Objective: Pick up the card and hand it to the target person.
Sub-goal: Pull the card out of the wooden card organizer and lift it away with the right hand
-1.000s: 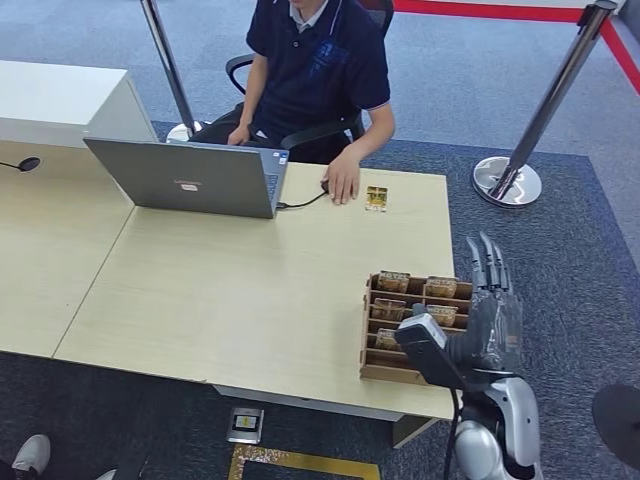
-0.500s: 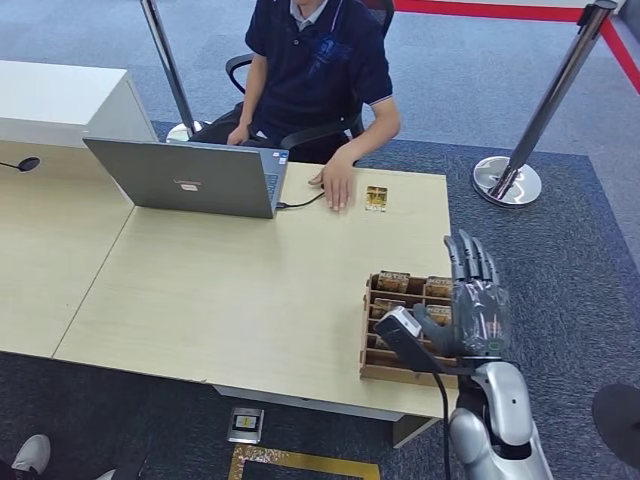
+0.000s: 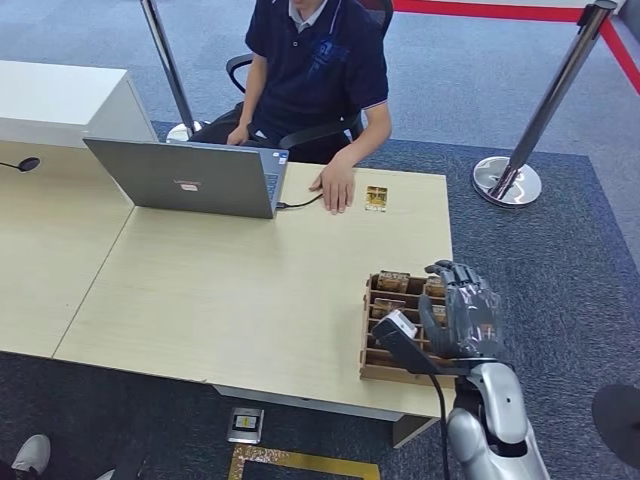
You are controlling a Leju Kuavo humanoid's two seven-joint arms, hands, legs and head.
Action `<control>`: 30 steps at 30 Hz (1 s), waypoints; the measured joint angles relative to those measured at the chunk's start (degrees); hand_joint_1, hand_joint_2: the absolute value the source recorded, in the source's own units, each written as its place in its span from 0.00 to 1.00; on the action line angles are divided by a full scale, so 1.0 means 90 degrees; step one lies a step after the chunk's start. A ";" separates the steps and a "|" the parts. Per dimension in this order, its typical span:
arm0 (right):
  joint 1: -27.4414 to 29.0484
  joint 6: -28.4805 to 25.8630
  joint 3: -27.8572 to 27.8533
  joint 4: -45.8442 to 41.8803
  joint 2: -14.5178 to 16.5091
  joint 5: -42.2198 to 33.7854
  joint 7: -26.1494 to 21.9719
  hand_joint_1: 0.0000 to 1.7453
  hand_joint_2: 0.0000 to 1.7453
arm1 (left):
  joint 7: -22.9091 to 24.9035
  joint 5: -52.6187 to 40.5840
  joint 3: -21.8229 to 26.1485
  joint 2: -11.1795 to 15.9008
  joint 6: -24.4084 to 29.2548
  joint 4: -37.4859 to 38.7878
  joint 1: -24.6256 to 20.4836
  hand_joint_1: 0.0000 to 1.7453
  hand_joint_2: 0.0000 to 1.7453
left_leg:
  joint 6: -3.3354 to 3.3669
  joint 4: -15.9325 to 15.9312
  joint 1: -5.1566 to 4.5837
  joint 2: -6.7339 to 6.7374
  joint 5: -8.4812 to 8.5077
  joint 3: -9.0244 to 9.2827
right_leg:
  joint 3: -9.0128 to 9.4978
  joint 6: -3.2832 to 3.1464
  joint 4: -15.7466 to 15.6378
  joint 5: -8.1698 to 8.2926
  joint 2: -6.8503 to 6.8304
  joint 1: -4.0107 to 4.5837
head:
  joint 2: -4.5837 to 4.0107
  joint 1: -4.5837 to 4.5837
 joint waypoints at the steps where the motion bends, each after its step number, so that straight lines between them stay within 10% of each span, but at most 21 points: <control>1: -0.0021 -0.0005 0.0000 0.0043 0.0001 0.0001 -0.0012 0.80 1.00 | -0.0001 0.0005 0.0005 0.0003 0.0000 0.0000 0.0000 0.00 0.00 | 0.0000 0.0000 0.0000 0.0000 0.0000 0.0000 | 0.0000 0.0000 0.0000 0.0000 0.0000 0.0000 | 0.0000 0.0000; 17: -0.0259 -0.0096 -0.0011 0.0667 0.0032 0.0110 -0.0006 0.42 1.00 | -0.0066 0.0044 0.0096 0.0012 0.0007 0.0000 0.0002 0.00 0.00 | 0.0000 0.0000 0.0000 0.0000 0.0000 -0.0001 | -0.0001 0.0000 0.0000 0.0000 0.0000 0.0000 | 0.0000 0.0000; 30: -0.0046 -0.0114 -0.0209 0.0547 -0.0017 0.0218 0.0180 0.40 1.00 | -0.0063 0.0003 0.0098 0.0014 0.0005 0.0002 0.0004 0.00 0.00 | 0.0000 0.0000 0.0000 0.0000 0.0000 -0.0001 | -0.0003 0.0000 -0.0001 0.0000 0.0000 0.0000 | 0.0000 0.0001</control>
